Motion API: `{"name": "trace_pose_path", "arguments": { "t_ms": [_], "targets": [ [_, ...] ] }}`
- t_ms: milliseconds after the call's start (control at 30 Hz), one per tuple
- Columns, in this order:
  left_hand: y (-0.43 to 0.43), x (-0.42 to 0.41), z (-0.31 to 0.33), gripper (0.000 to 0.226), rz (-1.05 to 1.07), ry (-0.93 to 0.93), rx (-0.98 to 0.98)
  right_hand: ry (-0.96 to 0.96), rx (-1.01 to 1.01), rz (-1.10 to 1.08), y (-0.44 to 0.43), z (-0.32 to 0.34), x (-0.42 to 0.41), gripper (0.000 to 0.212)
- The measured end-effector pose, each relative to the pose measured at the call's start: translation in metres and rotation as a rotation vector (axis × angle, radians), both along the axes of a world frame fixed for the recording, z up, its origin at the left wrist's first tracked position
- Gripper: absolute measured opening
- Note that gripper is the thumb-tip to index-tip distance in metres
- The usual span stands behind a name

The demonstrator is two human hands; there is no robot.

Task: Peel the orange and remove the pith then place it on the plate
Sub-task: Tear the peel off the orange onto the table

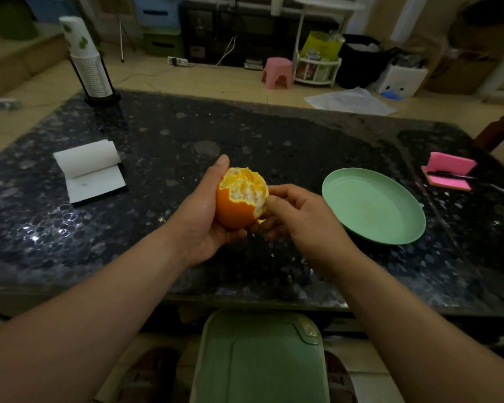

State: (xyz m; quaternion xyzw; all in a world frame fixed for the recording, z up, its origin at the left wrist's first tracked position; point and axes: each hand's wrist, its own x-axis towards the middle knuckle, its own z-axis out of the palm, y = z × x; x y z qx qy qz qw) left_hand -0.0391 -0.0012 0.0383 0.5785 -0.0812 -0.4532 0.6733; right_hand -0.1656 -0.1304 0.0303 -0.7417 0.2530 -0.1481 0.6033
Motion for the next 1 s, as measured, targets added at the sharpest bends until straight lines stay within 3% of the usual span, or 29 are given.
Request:
{"name": "trace_pose_path", "arguments": {
  "t_ms": [267,467,600,800,1000],
  "targets": [
    [-0.0013,-0.004,-0.006,0.066,-0.002,-0.055,0.017,0.063,-0.21,-0.06,0.0023,-0.0065,0.004,0.019],
    [-0.001,-0.0008,-0.0043,0.066,-0.016,-0.061,0.023,0.051,-0.132,-0.01,-0.0005,-0.0019,0.0,0.024],
    [-0.0027,-0.0042,-0.0063,0.067,-0.024,-0.074,0.018,0.053,-0.169,-0.033,-0.0018,-0.0038,0.0022,0.016],
    [0.0,0.0009,0.0013,0.073,-0.056,0.025,-0.01,0.0,-0.103,-0.019,-0.0028,0.0016,-0.0019,0.019],
    [-0.0038,0.0021,-0.0034,0.073,-0.014,0.037,-0.002,0.051,-0.23,-0.098,-0.0037,-0.0045,0.0019,0.018]
  ]
}}
